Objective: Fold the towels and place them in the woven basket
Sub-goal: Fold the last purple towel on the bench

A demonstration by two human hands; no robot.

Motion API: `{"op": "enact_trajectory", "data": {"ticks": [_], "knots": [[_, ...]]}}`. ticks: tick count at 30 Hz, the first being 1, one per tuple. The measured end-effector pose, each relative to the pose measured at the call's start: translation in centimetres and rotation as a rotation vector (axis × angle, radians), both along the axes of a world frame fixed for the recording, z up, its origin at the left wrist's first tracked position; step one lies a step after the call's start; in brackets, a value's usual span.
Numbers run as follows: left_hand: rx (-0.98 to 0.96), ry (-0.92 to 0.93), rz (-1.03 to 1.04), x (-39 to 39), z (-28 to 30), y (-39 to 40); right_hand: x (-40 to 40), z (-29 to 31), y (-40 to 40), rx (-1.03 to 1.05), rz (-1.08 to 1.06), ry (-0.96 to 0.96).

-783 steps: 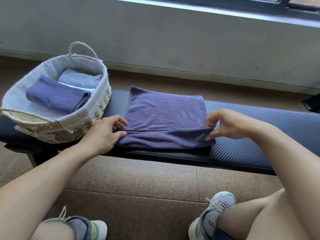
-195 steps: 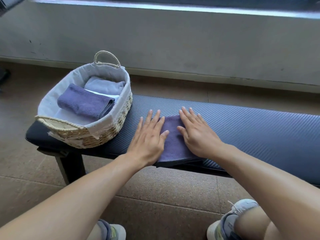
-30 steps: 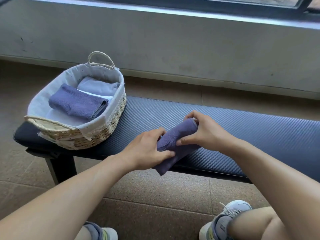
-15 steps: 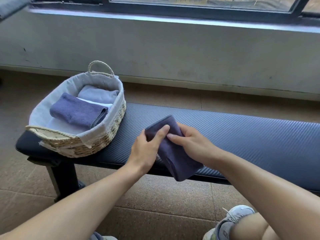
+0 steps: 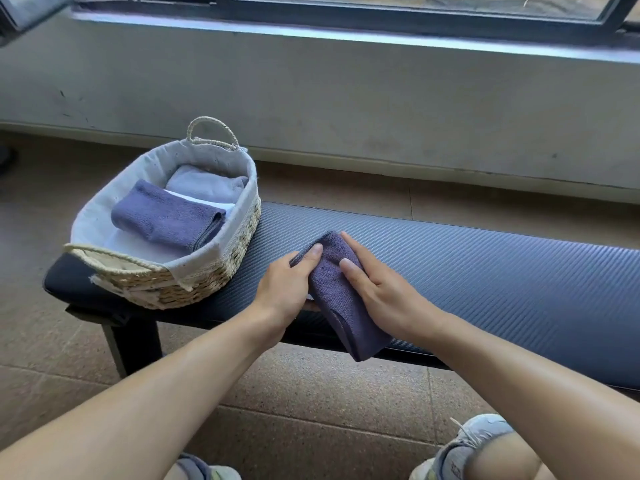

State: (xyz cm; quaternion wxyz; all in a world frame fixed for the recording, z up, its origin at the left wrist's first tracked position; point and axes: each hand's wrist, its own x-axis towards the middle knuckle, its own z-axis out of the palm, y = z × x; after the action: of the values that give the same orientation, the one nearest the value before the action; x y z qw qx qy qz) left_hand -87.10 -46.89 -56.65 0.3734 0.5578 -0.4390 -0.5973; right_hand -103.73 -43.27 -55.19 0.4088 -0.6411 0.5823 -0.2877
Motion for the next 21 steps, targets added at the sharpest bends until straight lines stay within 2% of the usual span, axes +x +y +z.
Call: {"op": "enact_trajectory", "data": {"ticks": [3,7,11,16,18,21], "knots": [[-0.046,0.010,0.014,0.0,0.6,0.0,0.1,0.0,-0.3,-0.040,-0.031,-0.019],[-0.327,-0.364,0.050,0.7,0.6,-0.4,0.3,-0.3,-0.6,-0.078,-0.026,-0.002],[-0.482,-0.504,0.028,1.6,0.7,-0.4,0.7,-0.2,-0.6,-0.078,-0.009,0.030],[-0.942,-0.759,-0.130,3.4,1.5,-0.5,0.9,-0.1,-0.6,-0.098,-0.017,0.039],[-1.066,-0.813,-0.166,3.8,1.7,-0.8,1.0,0.2,-0.8,-0.118,-0.027,0.036],[-1.174,-0.809,-0.084,4.1,3.2,-1.4,1.2,0.5,-0.9,-0.126,-0.043,0.039]]}}
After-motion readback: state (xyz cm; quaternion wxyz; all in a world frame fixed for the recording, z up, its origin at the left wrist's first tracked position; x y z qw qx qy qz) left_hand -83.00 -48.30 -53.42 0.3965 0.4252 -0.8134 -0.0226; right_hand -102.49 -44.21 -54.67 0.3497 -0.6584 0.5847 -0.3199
